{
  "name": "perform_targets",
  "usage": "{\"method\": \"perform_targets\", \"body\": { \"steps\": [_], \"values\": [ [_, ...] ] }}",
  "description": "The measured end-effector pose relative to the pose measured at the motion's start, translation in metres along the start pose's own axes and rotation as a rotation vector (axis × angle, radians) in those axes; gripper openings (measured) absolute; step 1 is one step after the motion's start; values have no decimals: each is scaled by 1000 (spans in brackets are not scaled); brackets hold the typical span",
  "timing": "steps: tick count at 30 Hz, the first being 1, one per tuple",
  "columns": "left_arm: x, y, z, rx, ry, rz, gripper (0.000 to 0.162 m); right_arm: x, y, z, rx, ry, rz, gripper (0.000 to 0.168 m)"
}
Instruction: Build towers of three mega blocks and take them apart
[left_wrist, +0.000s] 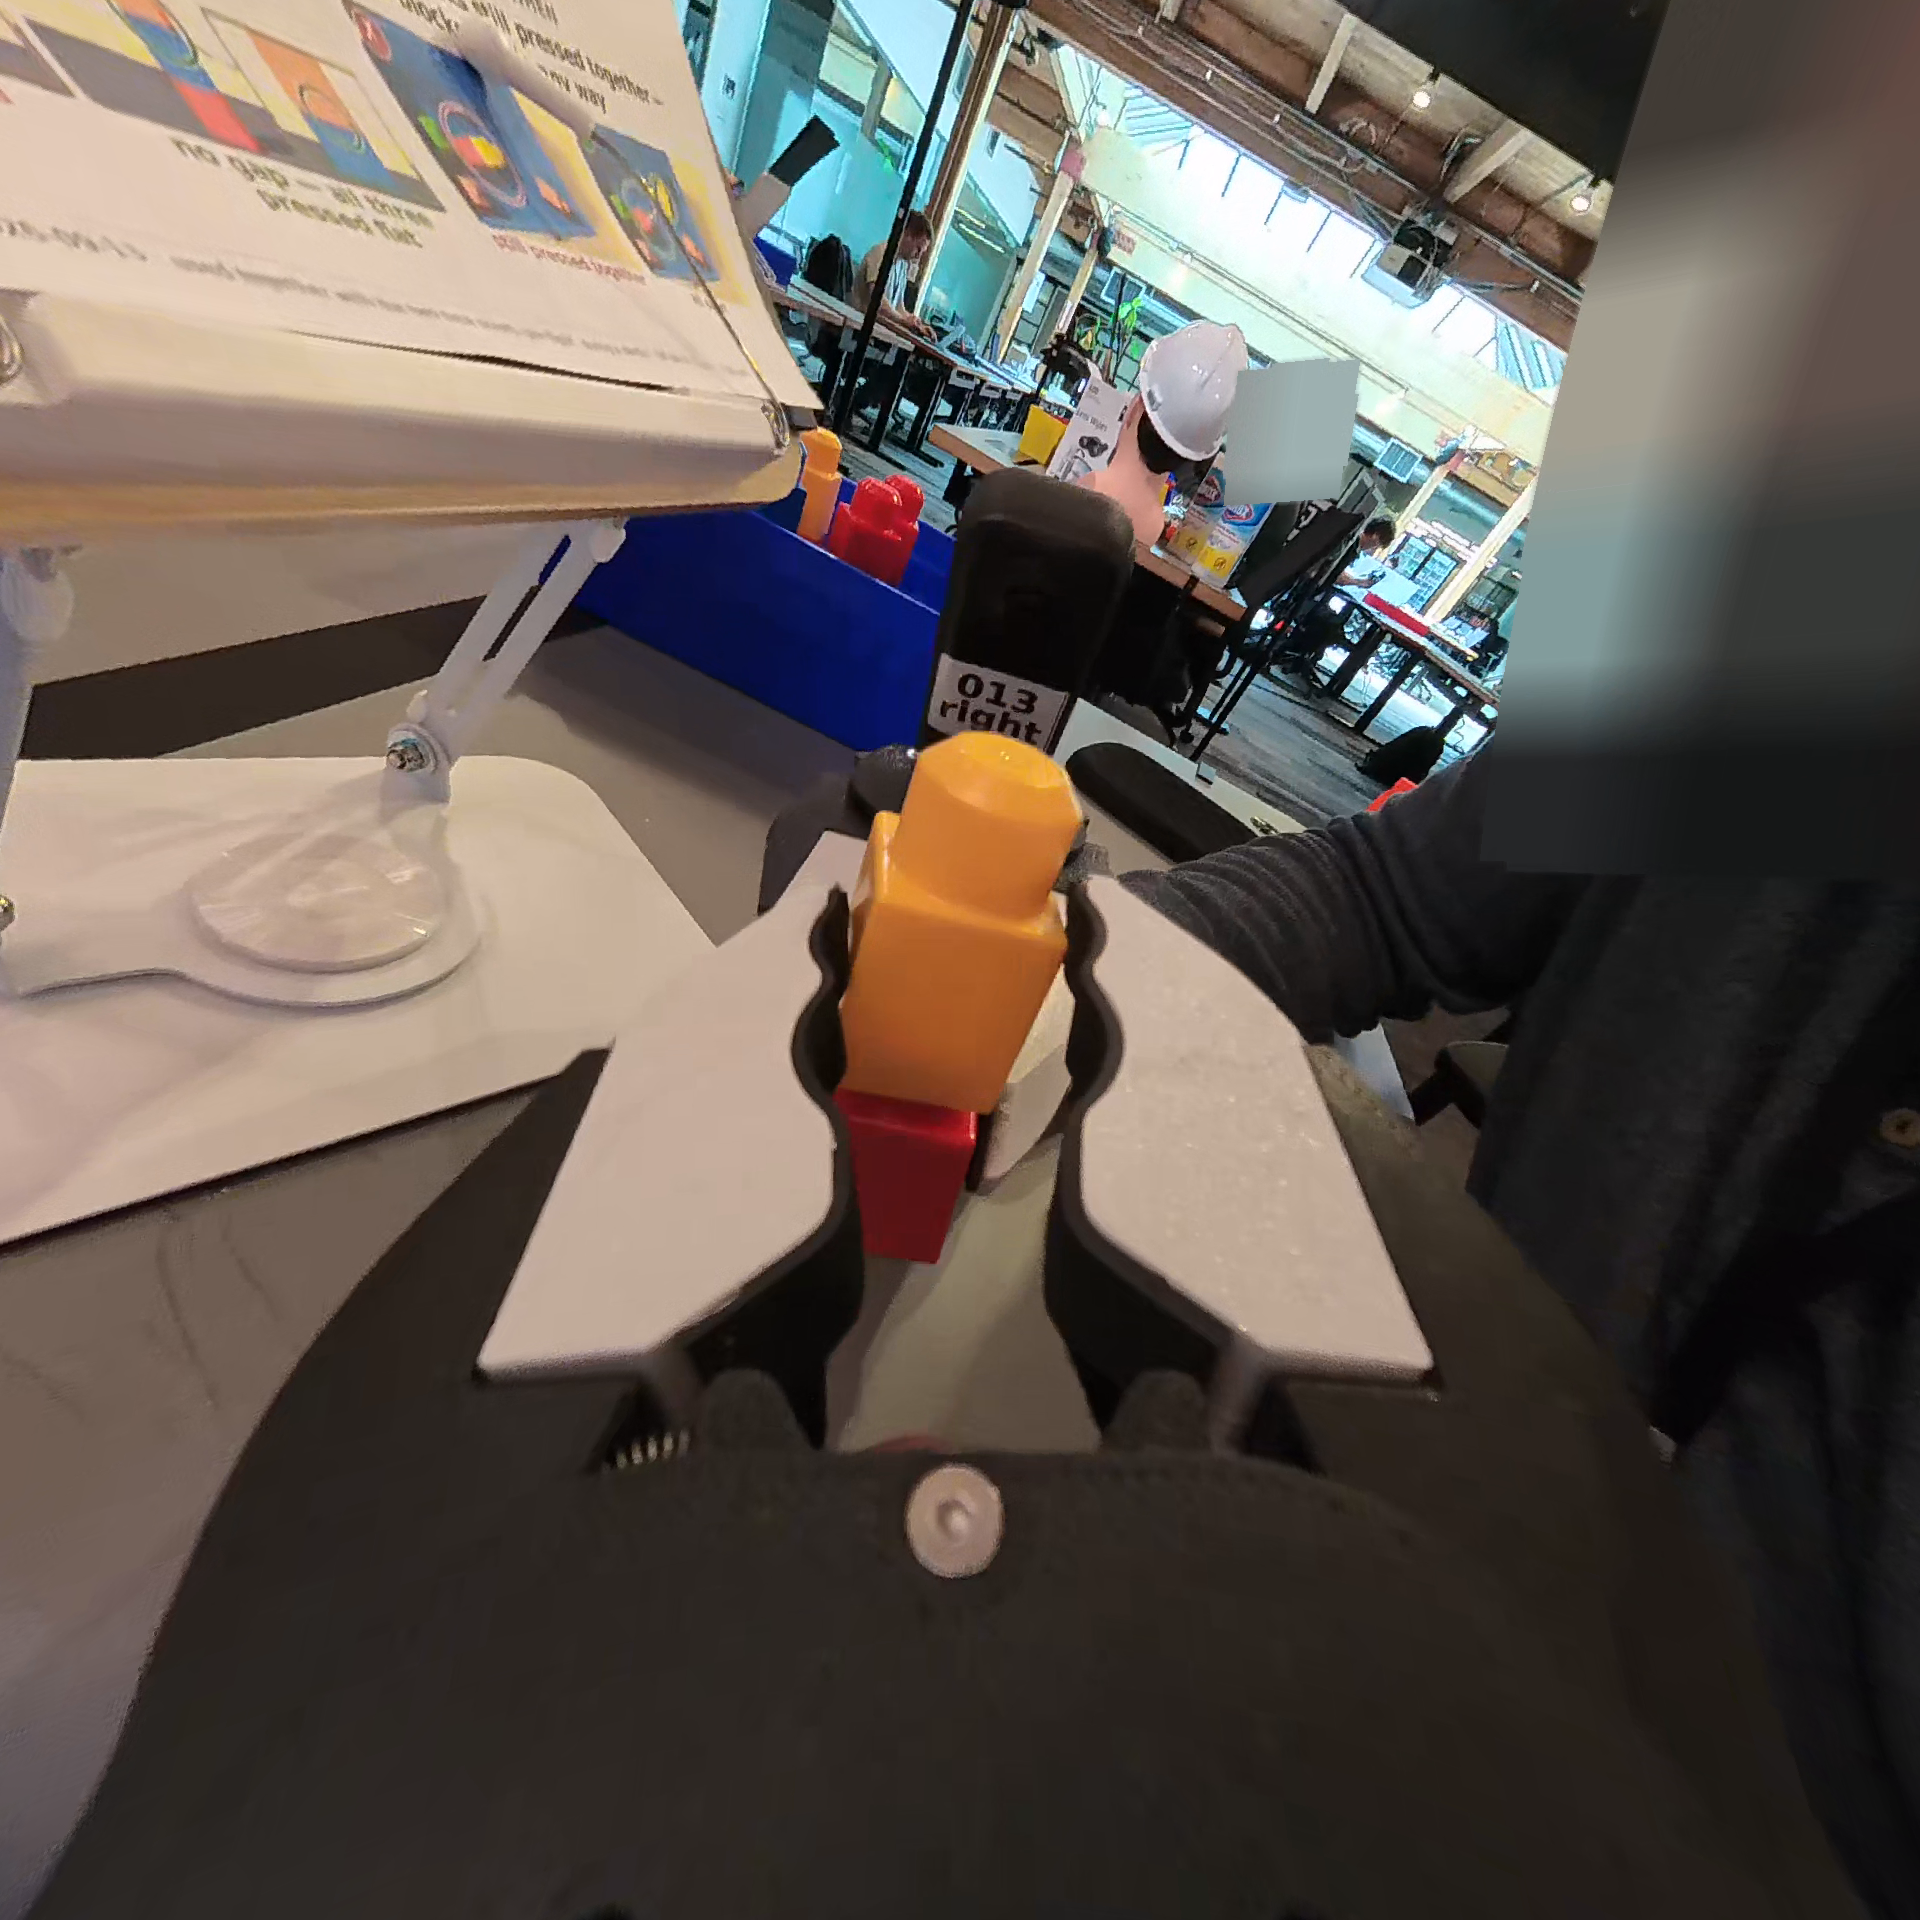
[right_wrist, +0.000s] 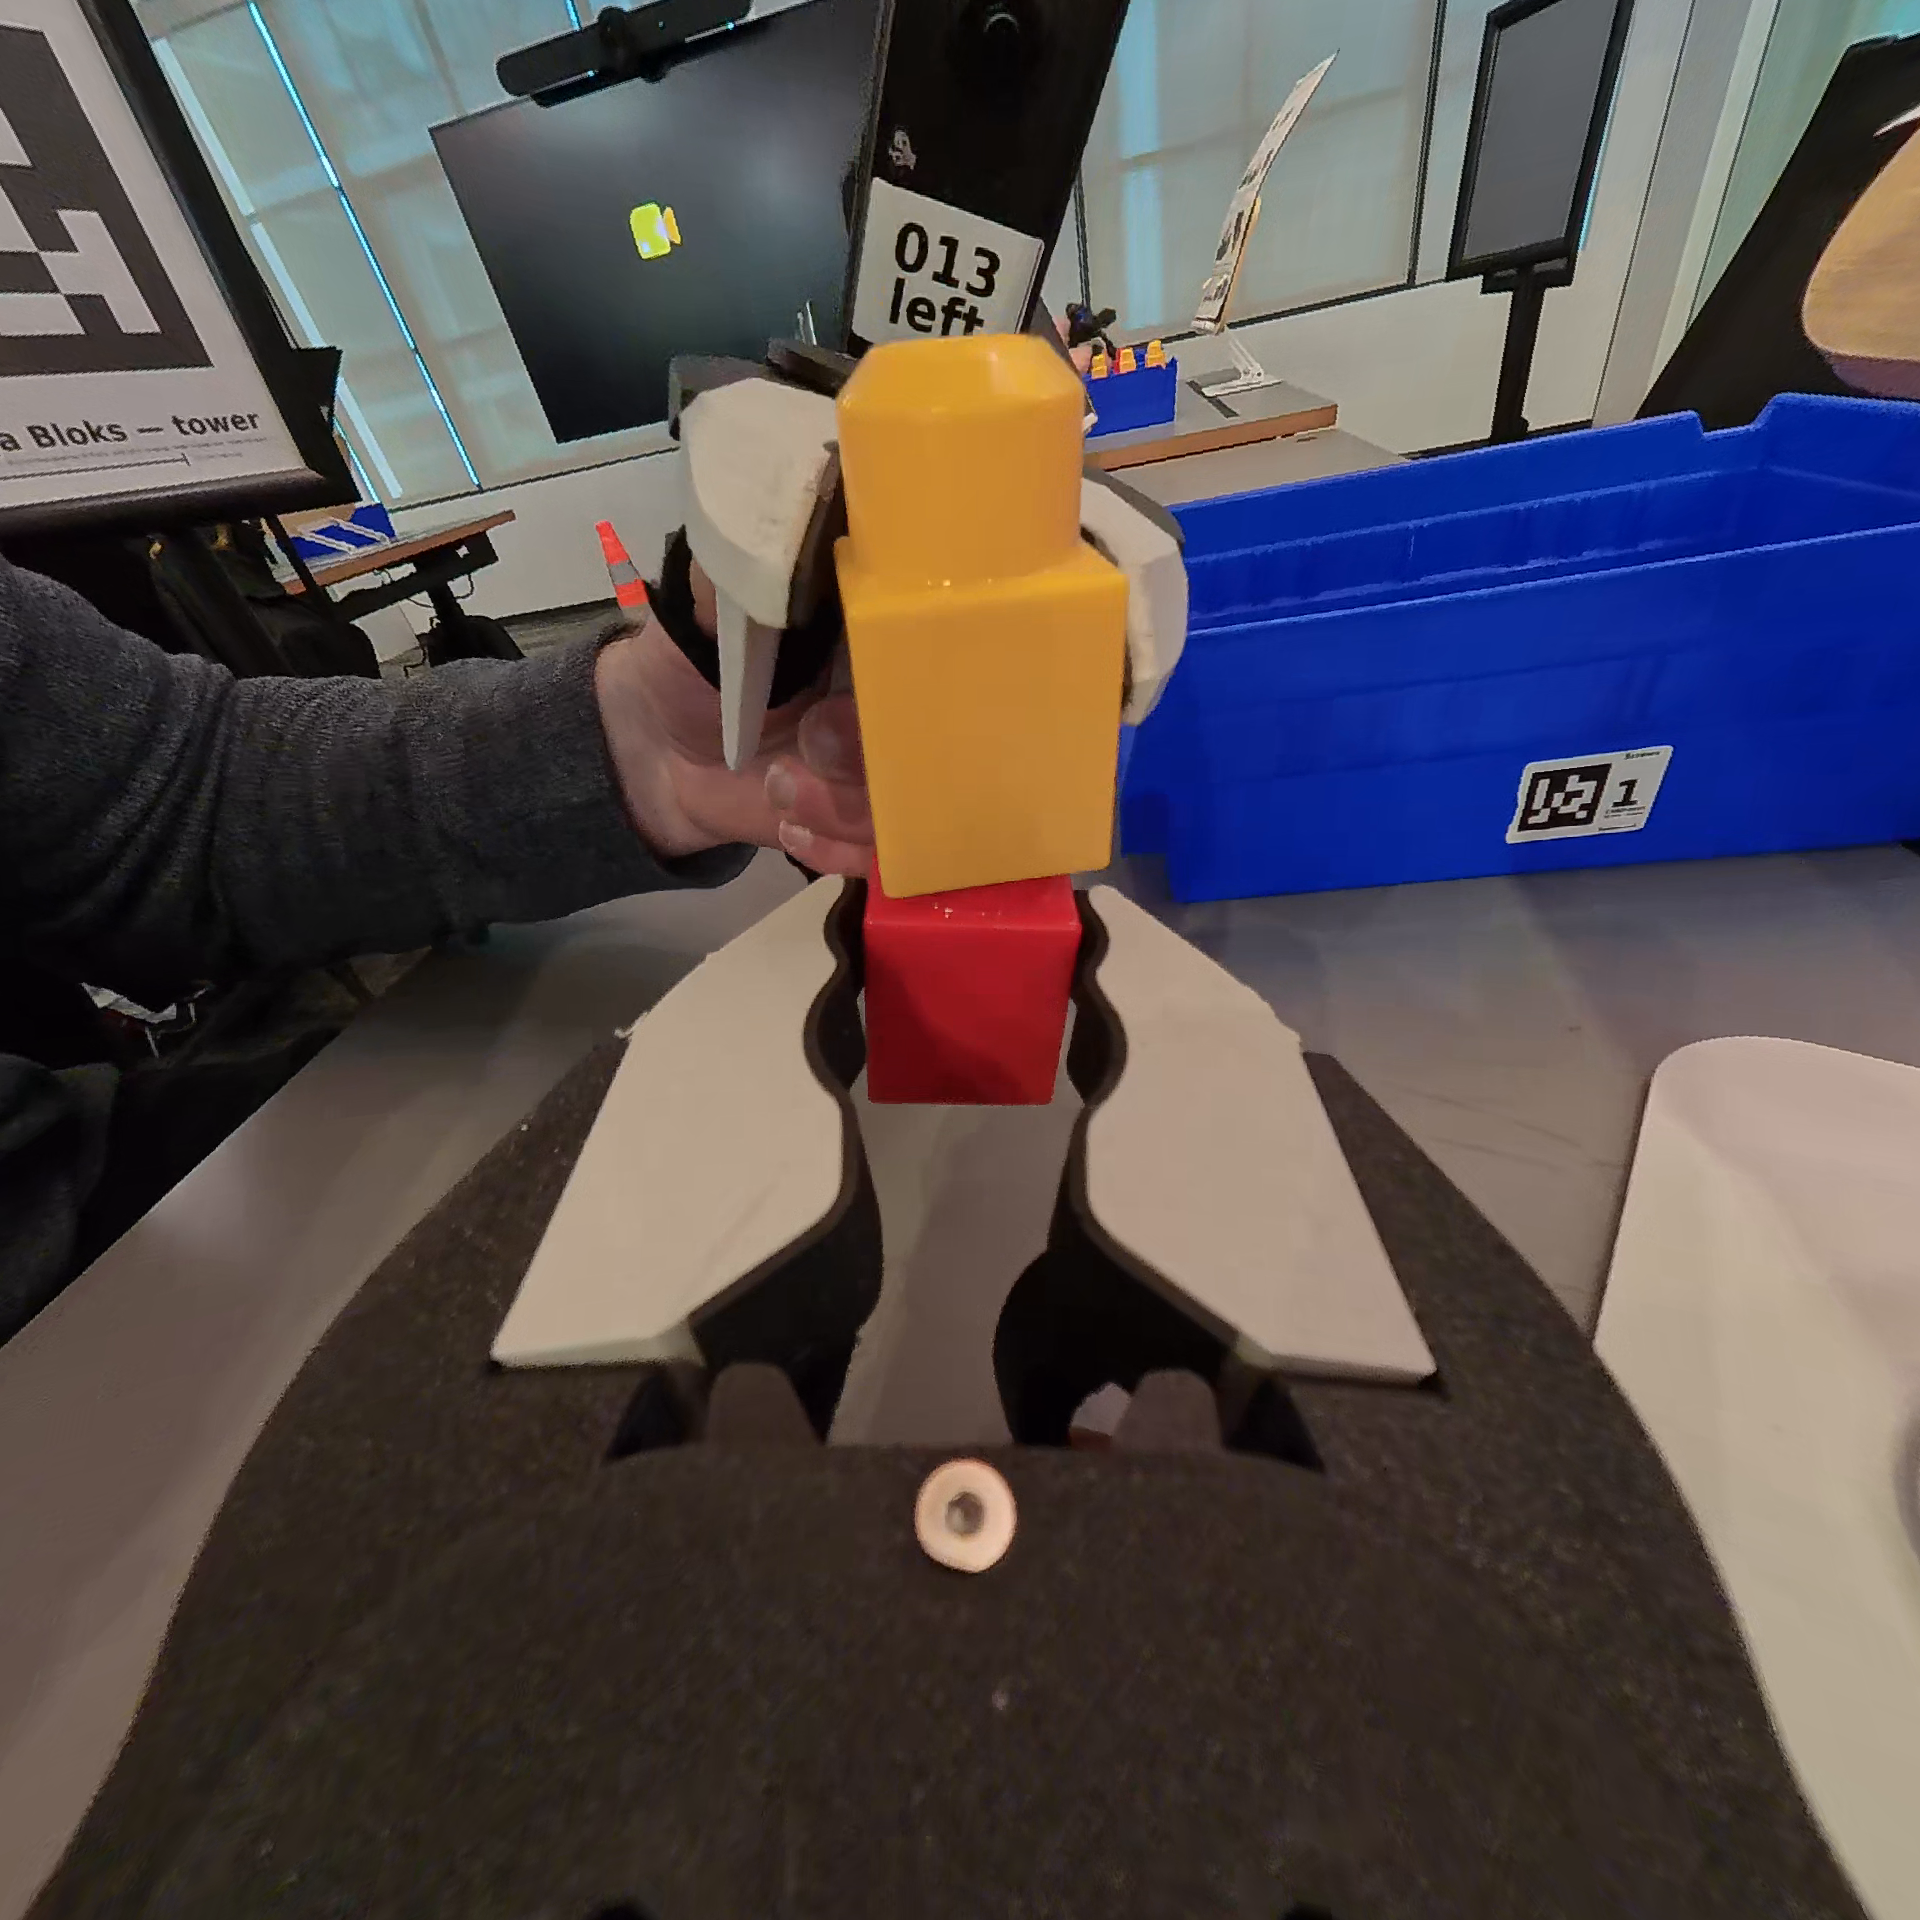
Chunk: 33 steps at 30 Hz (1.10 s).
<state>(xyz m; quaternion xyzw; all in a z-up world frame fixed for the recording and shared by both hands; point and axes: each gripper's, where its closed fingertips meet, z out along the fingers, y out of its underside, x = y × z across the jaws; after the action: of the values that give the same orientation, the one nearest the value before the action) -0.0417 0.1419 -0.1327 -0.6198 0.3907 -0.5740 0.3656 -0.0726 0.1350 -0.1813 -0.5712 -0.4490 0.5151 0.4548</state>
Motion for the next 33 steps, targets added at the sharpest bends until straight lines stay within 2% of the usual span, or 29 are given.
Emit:
{"method": "perform_targets", "body": {
  "steps": [14, 20, 33],
  "values": [
    [7, 10, -1, -105, 82, 51, 40, -7, 5, 3, -38, -32, -31, 36],
    [7, 11, -2, -83, 107, 41, 40, -7, 5, 3, -39, -36, -27, 36],
    [5, 10, 2, -21, 44, 61, 40, -5, 6, 3, -46, -23, -23, 35]
  ]
}}
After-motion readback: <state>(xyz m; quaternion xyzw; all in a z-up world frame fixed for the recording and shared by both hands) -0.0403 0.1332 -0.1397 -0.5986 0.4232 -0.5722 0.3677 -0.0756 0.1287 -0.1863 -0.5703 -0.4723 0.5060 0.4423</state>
